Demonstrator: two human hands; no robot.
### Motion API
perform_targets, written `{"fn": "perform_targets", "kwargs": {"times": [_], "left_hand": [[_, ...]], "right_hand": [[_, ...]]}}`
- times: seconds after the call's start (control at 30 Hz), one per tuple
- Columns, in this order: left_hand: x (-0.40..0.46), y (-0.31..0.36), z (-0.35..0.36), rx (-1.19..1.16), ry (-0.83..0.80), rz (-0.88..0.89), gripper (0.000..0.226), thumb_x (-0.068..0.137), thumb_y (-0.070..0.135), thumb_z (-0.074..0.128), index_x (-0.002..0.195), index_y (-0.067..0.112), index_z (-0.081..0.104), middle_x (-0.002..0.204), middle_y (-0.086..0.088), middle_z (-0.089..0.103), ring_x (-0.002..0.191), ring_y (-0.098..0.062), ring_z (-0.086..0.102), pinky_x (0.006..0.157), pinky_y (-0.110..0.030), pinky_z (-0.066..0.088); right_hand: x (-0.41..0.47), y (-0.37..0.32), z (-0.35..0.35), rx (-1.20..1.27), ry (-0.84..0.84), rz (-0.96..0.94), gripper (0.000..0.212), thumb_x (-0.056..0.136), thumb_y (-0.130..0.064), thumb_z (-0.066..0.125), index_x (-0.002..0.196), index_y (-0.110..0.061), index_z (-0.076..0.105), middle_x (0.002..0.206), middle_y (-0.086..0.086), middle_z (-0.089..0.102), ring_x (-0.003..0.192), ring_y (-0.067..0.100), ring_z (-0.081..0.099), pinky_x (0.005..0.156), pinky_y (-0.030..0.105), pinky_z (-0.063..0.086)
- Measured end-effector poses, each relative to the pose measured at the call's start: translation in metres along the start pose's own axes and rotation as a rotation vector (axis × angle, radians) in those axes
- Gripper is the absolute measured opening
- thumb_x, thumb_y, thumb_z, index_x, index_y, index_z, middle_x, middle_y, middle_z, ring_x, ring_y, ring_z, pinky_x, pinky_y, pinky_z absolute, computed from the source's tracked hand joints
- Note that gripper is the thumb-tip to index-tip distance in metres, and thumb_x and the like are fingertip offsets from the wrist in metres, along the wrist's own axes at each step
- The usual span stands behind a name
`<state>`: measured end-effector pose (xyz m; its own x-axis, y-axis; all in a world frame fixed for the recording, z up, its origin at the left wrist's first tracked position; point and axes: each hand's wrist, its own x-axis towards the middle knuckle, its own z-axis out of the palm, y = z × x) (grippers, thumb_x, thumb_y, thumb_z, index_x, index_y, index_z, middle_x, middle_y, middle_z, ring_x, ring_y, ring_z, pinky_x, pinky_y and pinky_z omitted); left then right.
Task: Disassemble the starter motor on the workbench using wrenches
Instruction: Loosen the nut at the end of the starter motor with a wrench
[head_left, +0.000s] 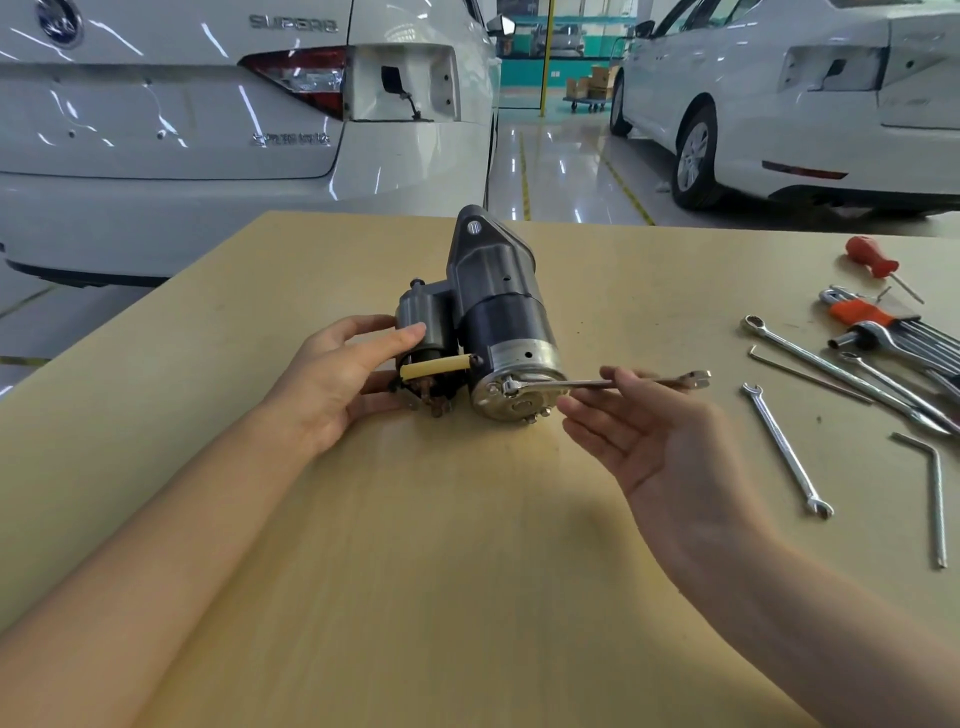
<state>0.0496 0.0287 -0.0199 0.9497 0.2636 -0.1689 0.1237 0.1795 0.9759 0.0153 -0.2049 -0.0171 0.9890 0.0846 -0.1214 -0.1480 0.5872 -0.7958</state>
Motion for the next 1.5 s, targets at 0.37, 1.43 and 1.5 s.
{"fn": "perform_targets", "kwargs": {"times": [0.37, 1.43, 1.5], "left_hand": [[-0.004, -0.002, 0.004, 0.007, 0.017, 0.073, 0.045, 0.064, 0.016, 0.079, 0.106, 0.007, 0.063, 0.075, -0.004, 0.071, 0.052, -0.017, 0.066, 0.046, -0.026, 0.052], [0.006, -0.012, 0.005, 0.072, 0.041, 0.138, 0.057, 0.049, 0.04, 0.082, 0.099, 0.016, 0.064, 0.078, -0.002, 0.074, 0.062, -0.018, 0.07, 0.049, -0.027, 0.053], [0.006, -0.012, 0.004, 0.074, 0.039, 0.138, 0.057, 0.05, 0.04, 0.082, 0.099, 0.016, 0.064, 0.082, -0.006, 0.074, 0.063, -0.019, 0.07, 0.05, -0.028, 0.054]], "right_hand": [[-0.01, -0.019, 0.062, -1.457, -0.458, -0.901, 0.009, 0.09, -0.02, 0.06, 0.086, -0.015, 0.066, 0.071, -0.001, 0.063, 0.068, 0.024, 0.059, 0.063, 0.038, 0.047], [0.007, -0.004, -0.001, 0.006, 0.07, 0.105, 0.017, 0.088, -0.004, 0.048, 0.073, -0.005, 0.055, 0.05, 0.006, 0.054, 0.04, 0.016, 0.052, 0.042, 0.022, 0.044], [0.007, -0.005, 0.0, 0.003, 0.067, 0.111, 0.018, 0.088, -0.004, 0.047, 0.073, -0.005, 0.055, 0.051, 0.007, 0.055, 0.041, 0.017, 0.053, 0.042, 0.022, 0.045]]}}
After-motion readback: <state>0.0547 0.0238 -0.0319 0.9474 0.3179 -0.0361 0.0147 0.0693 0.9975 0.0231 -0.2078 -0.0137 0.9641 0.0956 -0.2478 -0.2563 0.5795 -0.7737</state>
